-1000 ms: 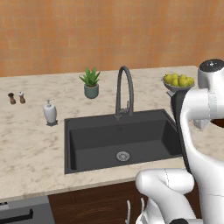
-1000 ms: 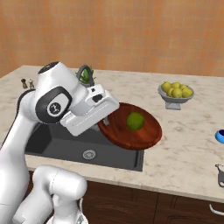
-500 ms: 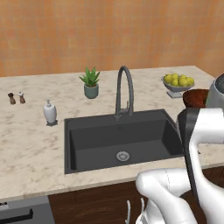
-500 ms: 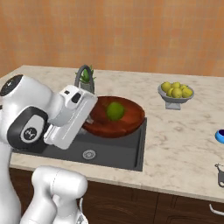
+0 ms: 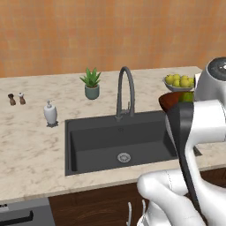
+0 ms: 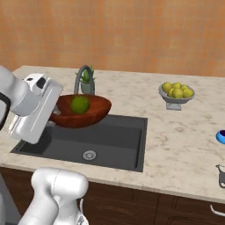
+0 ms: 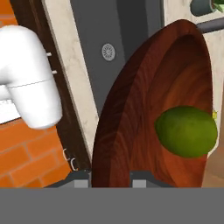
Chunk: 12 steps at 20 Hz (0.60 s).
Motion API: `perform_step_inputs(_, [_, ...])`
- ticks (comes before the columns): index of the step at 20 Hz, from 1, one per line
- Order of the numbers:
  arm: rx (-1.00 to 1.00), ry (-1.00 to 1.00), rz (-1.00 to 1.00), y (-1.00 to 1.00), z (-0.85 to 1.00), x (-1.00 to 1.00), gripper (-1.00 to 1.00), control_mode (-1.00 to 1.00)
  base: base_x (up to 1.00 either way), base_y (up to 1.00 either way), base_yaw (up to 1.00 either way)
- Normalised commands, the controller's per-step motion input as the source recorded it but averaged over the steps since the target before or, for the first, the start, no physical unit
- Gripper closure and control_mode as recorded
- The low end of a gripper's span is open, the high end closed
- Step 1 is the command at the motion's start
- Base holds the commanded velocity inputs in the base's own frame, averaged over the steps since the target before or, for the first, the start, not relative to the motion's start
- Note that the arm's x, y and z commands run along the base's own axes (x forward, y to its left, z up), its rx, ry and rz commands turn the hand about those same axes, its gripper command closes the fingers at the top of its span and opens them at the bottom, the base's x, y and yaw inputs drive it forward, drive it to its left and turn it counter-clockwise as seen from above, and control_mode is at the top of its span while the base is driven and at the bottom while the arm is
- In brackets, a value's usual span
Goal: Pick the lime from the sink and place it in the bowl. Then pick the bowl and place it in the microwave. Then close the microwave door and press the start button.
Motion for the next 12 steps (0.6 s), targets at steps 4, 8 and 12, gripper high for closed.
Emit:
perform_step_inputs(4, [0.00, 0.00, 0.15, 0.28, 0.03, -0.29, 1.00, 1.00, -0.17, 0.12, 0.03])
perform_step_inputs(8, [0.00, 0.00, 0.00, 0.00, 0.00, 0.00, 1.00, 1.00, -0.83, 0.20, 0.21])
perform_step_inputs(12, [0.00, 0.00, 0.00, 0.00, 0.00, 0.00, 1.00, 1.00, -0.74, 0.02, 0.62])
